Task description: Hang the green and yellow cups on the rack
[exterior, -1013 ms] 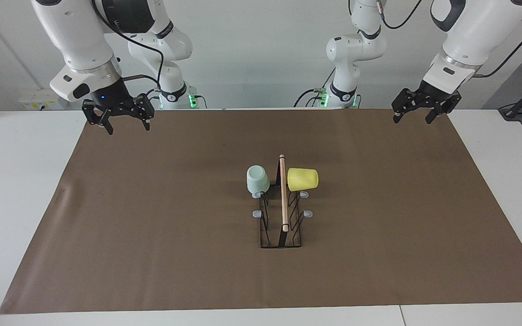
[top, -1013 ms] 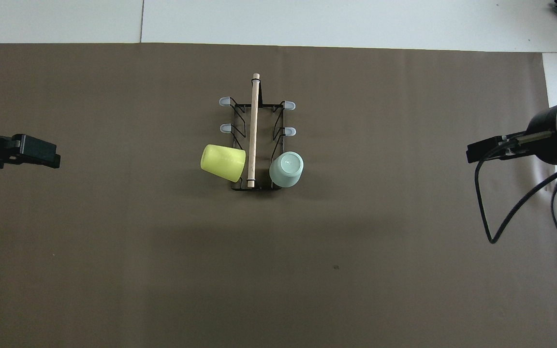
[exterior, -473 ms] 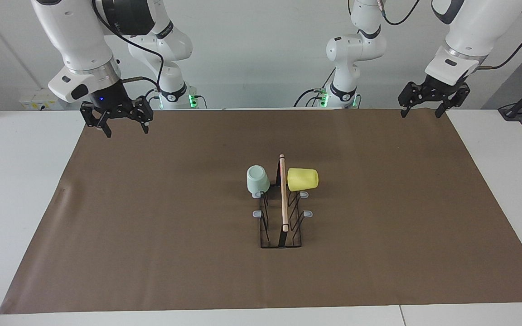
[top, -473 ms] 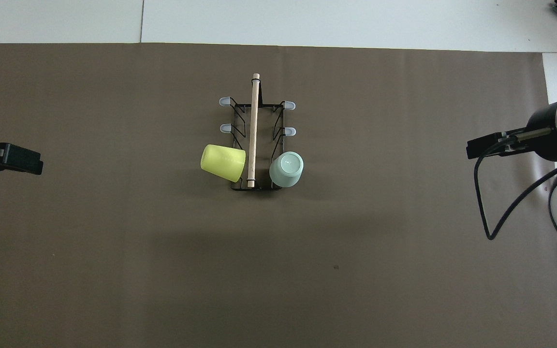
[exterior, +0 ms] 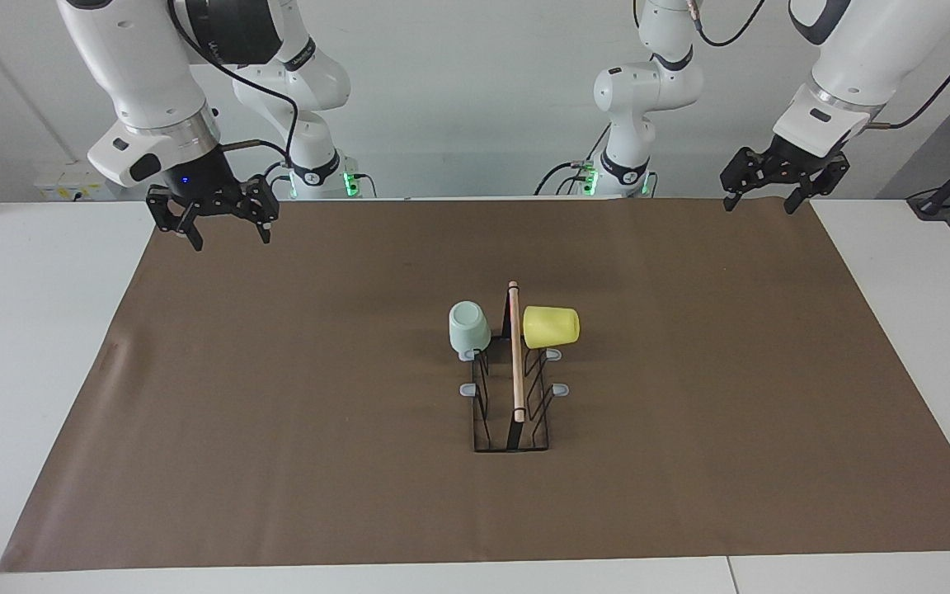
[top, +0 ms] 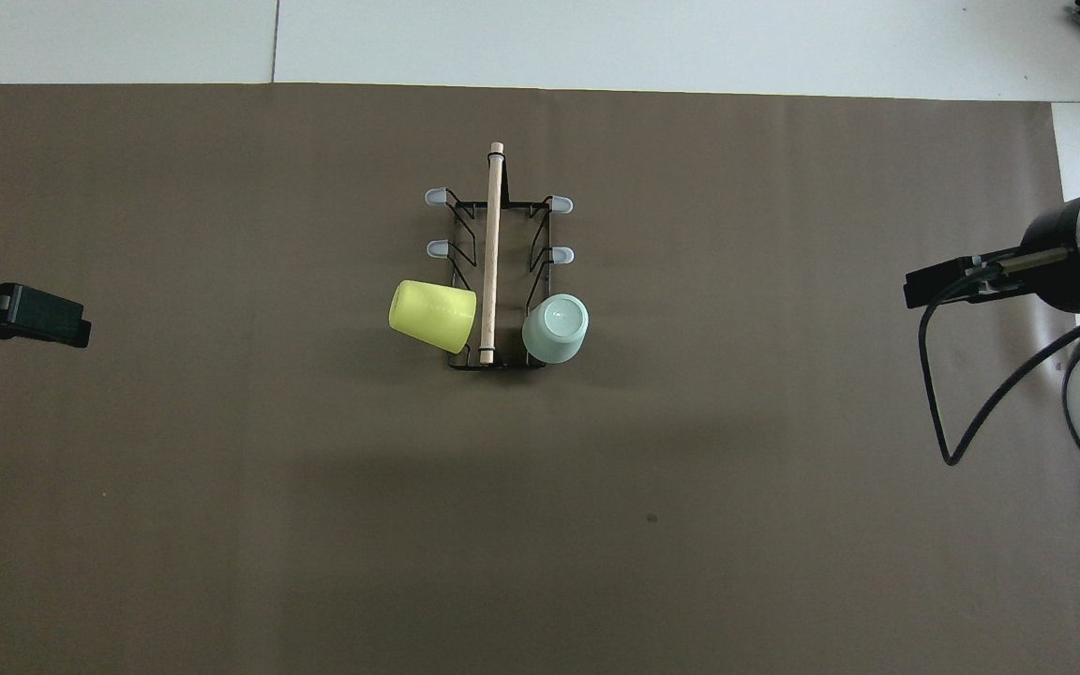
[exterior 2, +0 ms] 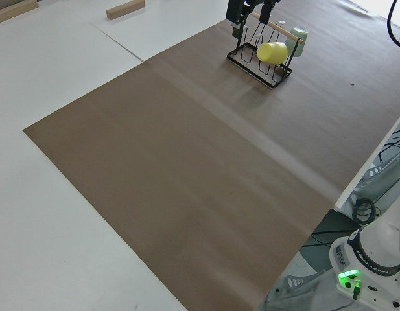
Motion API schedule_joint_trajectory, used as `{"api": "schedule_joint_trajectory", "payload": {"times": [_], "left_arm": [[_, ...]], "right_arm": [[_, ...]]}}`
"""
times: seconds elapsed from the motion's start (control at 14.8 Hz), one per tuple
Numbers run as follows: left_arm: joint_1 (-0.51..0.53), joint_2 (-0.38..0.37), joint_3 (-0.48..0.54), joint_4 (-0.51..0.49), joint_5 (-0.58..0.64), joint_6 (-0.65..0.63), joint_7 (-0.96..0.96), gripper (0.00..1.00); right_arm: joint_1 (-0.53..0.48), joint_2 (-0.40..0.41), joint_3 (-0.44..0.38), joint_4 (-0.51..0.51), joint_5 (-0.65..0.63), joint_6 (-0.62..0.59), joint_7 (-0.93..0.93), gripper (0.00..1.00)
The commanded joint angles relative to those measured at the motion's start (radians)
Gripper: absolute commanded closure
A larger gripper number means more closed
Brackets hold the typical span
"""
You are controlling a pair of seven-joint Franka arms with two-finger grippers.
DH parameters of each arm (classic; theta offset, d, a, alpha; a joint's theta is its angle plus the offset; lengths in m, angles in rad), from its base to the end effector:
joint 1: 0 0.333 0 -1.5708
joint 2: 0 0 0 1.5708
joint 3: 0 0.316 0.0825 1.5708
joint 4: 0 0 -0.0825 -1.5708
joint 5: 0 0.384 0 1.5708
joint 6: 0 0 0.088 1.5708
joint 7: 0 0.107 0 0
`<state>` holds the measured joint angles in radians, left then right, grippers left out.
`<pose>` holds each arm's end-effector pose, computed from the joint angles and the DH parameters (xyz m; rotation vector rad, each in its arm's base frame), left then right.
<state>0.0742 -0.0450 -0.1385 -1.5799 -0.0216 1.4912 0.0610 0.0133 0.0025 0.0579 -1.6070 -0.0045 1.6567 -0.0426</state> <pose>0.5310 -0.0385 0.6377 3.1193 -0.1972 -0.0690 0.5618 0.0396 0.6136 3.1320 0.1788 0.0741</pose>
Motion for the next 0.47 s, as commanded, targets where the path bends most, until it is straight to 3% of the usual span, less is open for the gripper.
{"api": "schedule_joint_trajectory", "payload": {"times": [0.0,0.41], "left_arm": [[0.021,-0.029,-0.004,-0.028,-0.015,-0.009,0.023,0.0],[0.015,-0.029,-0.006,-0.026,-0.015,-0.005,0.02,0.0]], "right_arm": [[-0.019,0.005,0.022,0.006,-0.022,0.012,-0.013,0.0],[-0.015,0.001,0.026,0.004,-0.019,-0.003,-0.008,0.0]]}}
